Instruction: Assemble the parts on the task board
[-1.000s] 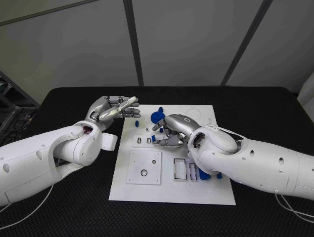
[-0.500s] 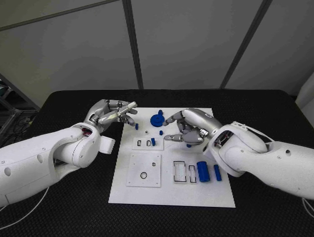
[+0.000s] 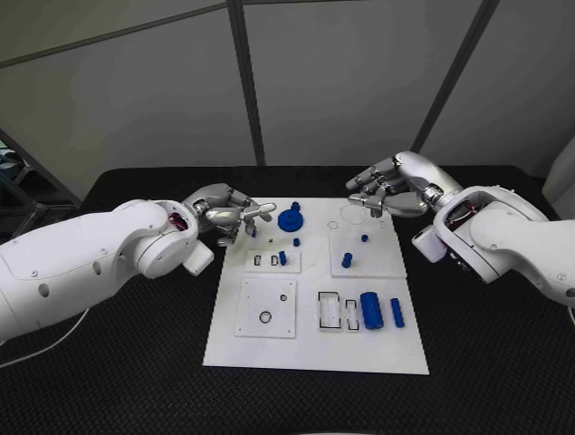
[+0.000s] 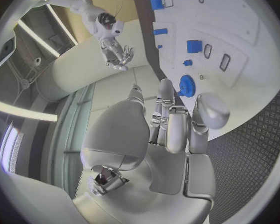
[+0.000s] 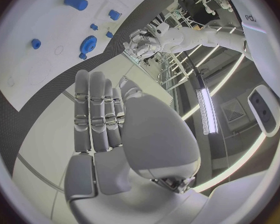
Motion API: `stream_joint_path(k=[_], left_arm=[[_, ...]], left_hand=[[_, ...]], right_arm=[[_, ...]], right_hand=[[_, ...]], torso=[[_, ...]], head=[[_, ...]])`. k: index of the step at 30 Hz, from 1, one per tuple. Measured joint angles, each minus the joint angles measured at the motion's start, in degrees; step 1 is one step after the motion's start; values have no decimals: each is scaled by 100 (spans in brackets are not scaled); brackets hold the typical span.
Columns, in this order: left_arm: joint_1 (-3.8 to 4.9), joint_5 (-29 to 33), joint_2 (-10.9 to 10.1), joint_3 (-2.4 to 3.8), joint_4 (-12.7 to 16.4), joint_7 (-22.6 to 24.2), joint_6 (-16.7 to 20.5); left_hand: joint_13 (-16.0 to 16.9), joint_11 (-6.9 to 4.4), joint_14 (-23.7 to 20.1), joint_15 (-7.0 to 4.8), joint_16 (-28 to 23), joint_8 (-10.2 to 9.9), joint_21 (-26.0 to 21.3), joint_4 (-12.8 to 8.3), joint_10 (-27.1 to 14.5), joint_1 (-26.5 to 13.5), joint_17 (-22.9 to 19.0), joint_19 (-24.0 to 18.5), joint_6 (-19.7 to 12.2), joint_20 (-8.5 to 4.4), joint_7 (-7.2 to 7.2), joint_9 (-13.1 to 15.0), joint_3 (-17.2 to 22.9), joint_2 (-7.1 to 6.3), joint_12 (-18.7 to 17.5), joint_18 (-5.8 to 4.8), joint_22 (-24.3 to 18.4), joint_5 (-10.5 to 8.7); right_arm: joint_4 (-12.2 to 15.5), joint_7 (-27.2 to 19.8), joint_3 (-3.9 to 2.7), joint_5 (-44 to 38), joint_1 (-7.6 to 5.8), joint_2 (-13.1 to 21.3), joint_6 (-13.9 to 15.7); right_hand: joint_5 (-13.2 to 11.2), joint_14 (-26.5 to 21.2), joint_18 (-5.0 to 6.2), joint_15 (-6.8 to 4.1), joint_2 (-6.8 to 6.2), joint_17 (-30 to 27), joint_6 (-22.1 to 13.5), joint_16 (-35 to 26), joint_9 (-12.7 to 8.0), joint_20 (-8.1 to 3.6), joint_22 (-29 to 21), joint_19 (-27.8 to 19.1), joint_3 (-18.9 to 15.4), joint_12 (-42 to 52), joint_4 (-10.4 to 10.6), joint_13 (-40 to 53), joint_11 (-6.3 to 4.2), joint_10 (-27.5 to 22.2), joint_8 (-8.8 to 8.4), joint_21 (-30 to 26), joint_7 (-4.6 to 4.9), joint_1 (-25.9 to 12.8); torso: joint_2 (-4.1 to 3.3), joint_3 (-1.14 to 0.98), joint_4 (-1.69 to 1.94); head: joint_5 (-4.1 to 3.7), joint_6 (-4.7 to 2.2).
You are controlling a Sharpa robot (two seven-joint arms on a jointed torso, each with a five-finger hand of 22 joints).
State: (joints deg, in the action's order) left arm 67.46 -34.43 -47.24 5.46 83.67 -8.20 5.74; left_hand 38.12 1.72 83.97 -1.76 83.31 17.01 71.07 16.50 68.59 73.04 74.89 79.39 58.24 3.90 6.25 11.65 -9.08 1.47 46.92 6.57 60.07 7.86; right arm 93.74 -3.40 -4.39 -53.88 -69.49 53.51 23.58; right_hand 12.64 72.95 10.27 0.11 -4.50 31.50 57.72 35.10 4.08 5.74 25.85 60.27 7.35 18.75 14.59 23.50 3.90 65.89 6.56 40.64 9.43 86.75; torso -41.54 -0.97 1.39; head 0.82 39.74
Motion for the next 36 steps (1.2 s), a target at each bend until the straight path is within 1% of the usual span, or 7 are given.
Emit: stream_joint_path(k=[1,2,3,7,11,15,36], left_arm=[[37,-129,49,-5,-26,-182,-108],[73,-256,97,-16,-47,-349,-207],[110,-380,145,-32,-63,-511,-301],[274,-903,343,-146,-123,-1105,-654],[418,-1359,550,-298,-196,-1508,-917],[506,-1694,698,-405,-269,-1757,-1088],[618,-2471,1021,-469,-413,-2153,-1371]], left_hand=[[570,-32,-5,-23,215,125,260,-7,220,-39,7,116,-15,-11,-15,89,-59,39,559,-4,369,0],[952,-54,-1,-61,339,216,427,-15,355,-73,8,196,-33,-31,-40,161,-98,73,928,-211,610,0],[1277,-76,9,-71,431,318,568,-18,451,-106,9,265,-50,-41,-75,244,-140,106,1238,-268,813,0],[1781,-101,9,-71,503,566,738,8,527,-196,9,313,-121,-72,-141,470,-246,197,1711,-267,1072,-10],[1659,-105,-10,-90,338,661,558,2,393,-224,8,247,-241,-93,-112,600,-318,225,1620,-266,780,-37],[1563,-87,-12,-91,435,721,702,-9,306,-220,8,360,-345,-91,-107,672,-329,228,1558,-267,1045,-37],[1944,-203,-12,-172,589,1366,990,16,423,-321,7,458,-398,-114,-197,1344,-556,368,1842,-265,1488,-37]], right_arm=[[-59,-31,-1,125,-11,-1,-29],[-116,-62,-1,242,-19,-6,-55],[-172,-92,-1,349,-24,-14,-79],[-406,-255,-1,744,-44,-86,-162],[-580,-436,-1,1022,-53,-155,-211],[-687,-573,-1,1166,-57,-216,-245],[-859,-737,1,1177,-60,-364,-210]], right_hand=[[0,-32,-1,32,-27,-172,28,-332,0,30,-157,-31,53,-266,11,-246,22,84,-33,-232,27,39],[0,-106,-1,82,-61,-361,68,-699,0,64,-327,-64,109,-516,8,-481,63,161,-43,-493,5,72],[0,-170,-1,100,-60,-437,76,-848,0,100,-394,-101,135,-603,11,-563,83,181,-44,-600,-3,72],[0,-546,-1,334,-137,-1179,81,-2061,-10,355,-1075,-424,364,-1245,-11,-1248,246,344,-215,-1645,52,148],[19,-504,-1,433,-143,-1655,98,-2661,-10,500,-1483,-267,497,-1499,-115,-1712,255,353,-259,-2206,103,140],[19,-164,-2,376,-174,-1866,98,-2814,-10,414,-1650,123,581,-1500,-199,-1946,257,398,-259,-2367,102,106],[83,-25,-2,356,-264,-2071,126,-3018,-9,419,-1852,282,593,-1500,-248,-1989,297,412,-259,-2603,130,-59]], torso=[[16,-4,-3],[27,-6,-4],[38,-8,-5],[77,-15,-12],[99,-18,-13],[99,-19,-12],[73,-8,-12]], head=[[7,12],[10,20],[13,26],[16,51],[20,70],[20,76],[19,147]])
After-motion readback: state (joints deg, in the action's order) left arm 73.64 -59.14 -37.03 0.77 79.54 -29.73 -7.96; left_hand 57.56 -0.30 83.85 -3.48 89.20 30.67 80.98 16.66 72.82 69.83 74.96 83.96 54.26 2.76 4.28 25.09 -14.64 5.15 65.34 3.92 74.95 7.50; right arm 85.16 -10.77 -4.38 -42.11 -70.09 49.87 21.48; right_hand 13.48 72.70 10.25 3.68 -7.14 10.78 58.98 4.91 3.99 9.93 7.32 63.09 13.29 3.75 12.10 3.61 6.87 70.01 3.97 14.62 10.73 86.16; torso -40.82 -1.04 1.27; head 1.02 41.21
